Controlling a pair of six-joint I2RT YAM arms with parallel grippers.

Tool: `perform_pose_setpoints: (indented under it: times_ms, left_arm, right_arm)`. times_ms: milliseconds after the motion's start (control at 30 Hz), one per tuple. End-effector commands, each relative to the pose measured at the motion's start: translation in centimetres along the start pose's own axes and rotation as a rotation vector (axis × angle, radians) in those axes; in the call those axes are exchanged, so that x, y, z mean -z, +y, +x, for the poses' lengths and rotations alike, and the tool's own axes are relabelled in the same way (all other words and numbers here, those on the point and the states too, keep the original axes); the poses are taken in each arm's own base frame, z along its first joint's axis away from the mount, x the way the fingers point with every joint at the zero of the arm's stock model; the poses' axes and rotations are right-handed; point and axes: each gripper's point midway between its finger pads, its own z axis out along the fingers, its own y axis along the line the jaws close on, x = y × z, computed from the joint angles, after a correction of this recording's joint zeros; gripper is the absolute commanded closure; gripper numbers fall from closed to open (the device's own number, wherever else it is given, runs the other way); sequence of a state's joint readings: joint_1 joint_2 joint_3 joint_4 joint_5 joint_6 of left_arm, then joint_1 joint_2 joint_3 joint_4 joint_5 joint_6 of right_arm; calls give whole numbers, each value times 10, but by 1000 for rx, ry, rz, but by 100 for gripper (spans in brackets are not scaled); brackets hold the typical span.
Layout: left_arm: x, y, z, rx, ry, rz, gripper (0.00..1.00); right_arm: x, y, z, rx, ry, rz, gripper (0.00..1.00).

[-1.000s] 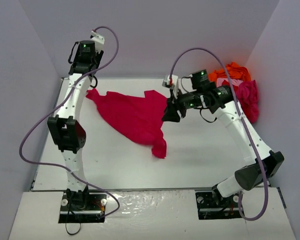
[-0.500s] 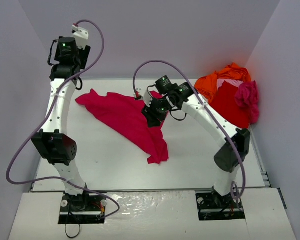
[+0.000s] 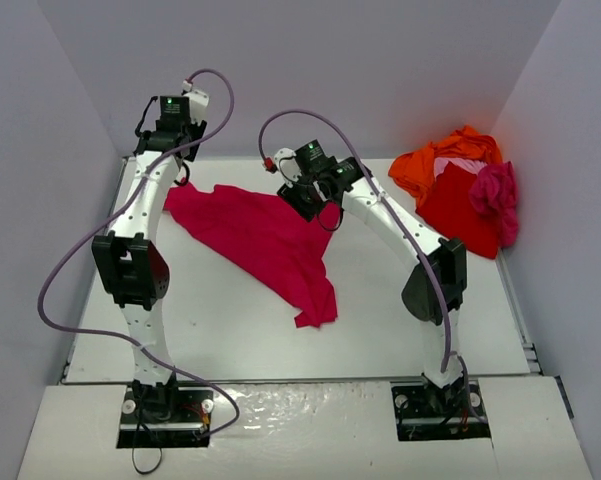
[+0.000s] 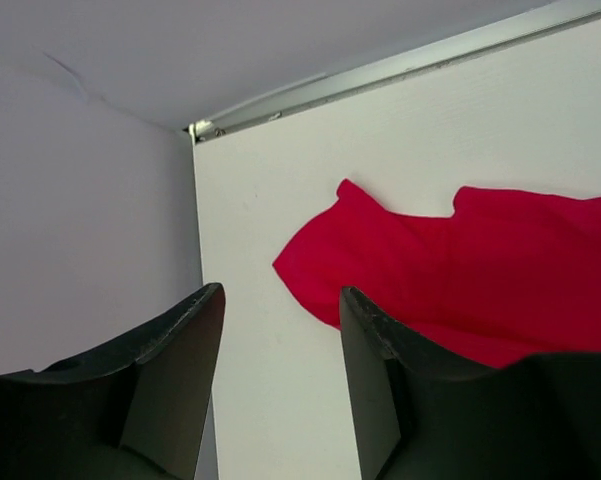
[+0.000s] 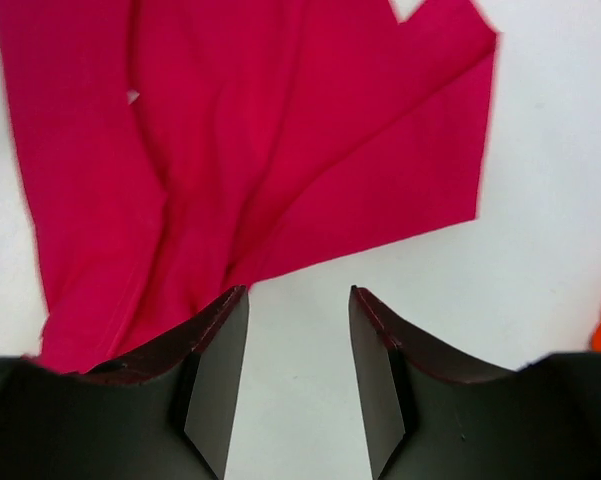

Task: Fold and stack the t-shirts
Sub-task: Flatten out the tshirt

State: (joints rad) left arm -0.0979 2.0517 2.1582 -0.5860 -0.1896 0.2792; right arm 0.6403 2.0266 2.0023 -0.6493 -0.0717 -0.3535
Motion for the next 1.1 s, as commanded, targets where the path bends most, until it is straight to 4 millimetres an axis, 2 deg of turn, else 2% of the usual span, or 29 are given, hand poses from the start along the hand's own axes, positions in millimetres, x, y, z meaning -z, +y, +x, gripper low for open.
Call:
perform_pose_setpoints:
  times_ms: [0,67,133,233,333,467,600,733,967,1067]
  left_arm:
    - [-3,46,5,119,28,-123,54]
    - [-15,47,18,104,66,-137,53]
    - [-19,44,30,84,97,-140,53]
    - [-22,43,43,84,126,-120,53]
    - [-23,40,49,86,135,-110,53]
    - [-25,29,59,88,173,-62,53]
    - [-25,21,66,89,196,-30,53]
    - [-23,20,68,77,208,-21,53]
    - [-23,11,73,80,243,19,52]
    - [-22,5,73,68,252,31,52]
  right_arm:
    - [-13,-37,-10,-4,-24,214,60]
    - [-37,-37,-7,20,-2,212,62]
    - [-53,-39,-10,18,21,203,67]
    - [-81,-25,6,35,84,126,86]
    - [-89,-18,10,46,94,90,89]
    - [-100,-22,18,42,123,112,87]
    - [-116,-18,42,48,200,87,85]
    - [-115,-4,69,77,297,20,82]
    - [-97,32,151,177,557,-150,80]
    - [-79,62,180,211,643,-316,81]
